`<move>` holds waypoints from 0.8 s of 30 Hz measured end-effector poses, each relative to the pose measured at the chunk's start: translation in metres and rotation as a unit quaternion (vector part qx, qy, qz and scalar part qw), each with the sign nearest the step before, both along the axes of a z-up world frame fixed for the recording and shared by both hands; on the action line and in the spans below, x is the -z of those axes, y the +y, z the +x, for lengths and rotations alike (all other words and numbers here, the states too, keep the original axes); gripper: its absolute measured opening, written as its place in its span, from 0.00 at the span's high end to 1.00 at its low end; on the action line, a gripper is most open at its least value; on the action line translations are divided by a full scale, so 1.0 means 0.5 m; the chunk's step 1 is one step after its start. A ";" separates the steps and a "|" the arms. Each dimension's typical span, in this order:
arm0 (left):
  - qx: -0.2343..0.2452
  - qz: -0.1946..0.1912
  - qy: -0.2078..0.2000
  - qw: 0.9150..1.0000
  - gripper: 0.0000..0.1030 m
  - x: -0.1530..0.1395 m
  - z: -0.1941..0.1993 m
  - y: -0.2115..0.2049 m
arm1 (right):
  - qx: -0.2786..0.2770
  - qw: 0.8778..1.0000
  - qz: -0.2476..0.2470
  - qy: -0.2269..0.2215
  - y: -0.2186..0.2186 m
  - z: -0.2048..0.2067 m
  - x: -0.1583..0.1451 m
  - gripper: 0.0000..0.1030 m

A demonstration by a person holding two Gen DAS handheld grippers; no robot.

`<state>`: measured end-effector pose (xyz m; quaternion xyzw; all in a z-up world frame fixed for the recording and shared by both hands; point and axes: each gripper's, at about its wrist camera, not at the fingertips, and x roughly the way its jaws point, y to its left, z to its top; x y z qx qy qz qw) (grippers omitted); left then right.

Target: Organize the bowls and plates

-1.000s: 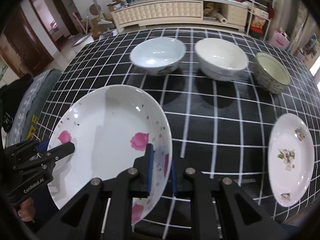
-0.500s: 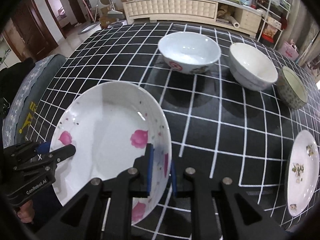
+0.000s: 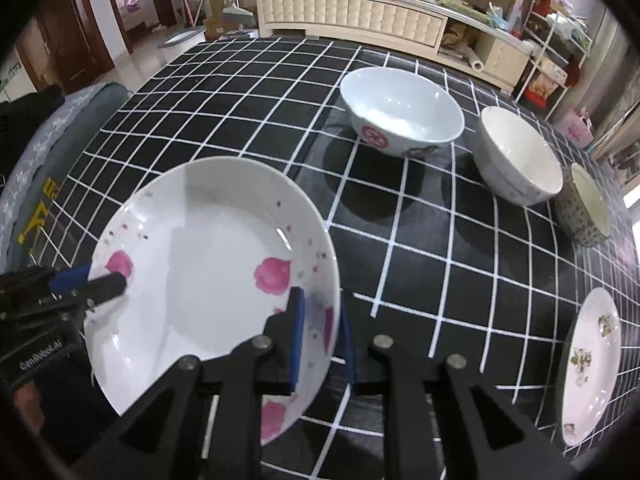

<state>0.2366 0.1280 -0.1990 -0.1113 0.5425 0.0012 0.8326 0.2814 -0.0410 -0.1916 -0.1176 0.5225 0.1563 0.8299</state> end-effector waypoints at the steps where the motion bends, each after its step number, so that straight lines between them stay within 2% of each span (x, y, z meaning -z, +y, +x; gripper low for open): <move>1: -0.001 0.007 -0.004 1.000 0.74 -0.006 -0.003 -0.001 | 0.003 1.000 0.004 0.005 -0.003 0.001 0.001 0.68; 3: -0.004 0.018 -0.009 1.000 0.73 -0.017 -0.012 0.001 | 0.013 1.000 0.017 0.018 -0.014 0.001 0.003 0.56; 7: -0.012 0.010 -0.003 1.000 0.73 -0.026 -0.019 0.010 | 0.019 1.000 0.020 0.014 -0.026 -0.009 -0.010 0.43; 9: -0.013 0.031 -0.010 0.999 0.69 -0.040 -0.027 0.005 | 0.018 1.000 0.022 0.009 -0.033 -0.018 -0.024 0.36; 12: -0.006 0.042 -0.031 0.999 0.64 -0.071 -0.041 -0.007 | 0.024 0.999 0.023 -0.003 -0.047 -0.030 -0.049 0.34; 20: 0.017 0.055 -0.061 0.997 0.62 -0.140 -0.070 -0.068 | 0.033 0.998 0.039 -0.030 -0.085 -0.073 -0.114 0.31; 22: 0.022 0.056 -0.065 0.996 0.57 -0.156 -0.076 -0.084 | 0.038 0.998 0.041 -0.037 -0.100 -0.085 -0.131 0.31; 24: 0.031 0.058 -0.075 0.995 0.57 -0.178 -0.083 -0.105 | 0.042 0.997 0.044 -0.046 -0.117 -0.098 -0.151 0.30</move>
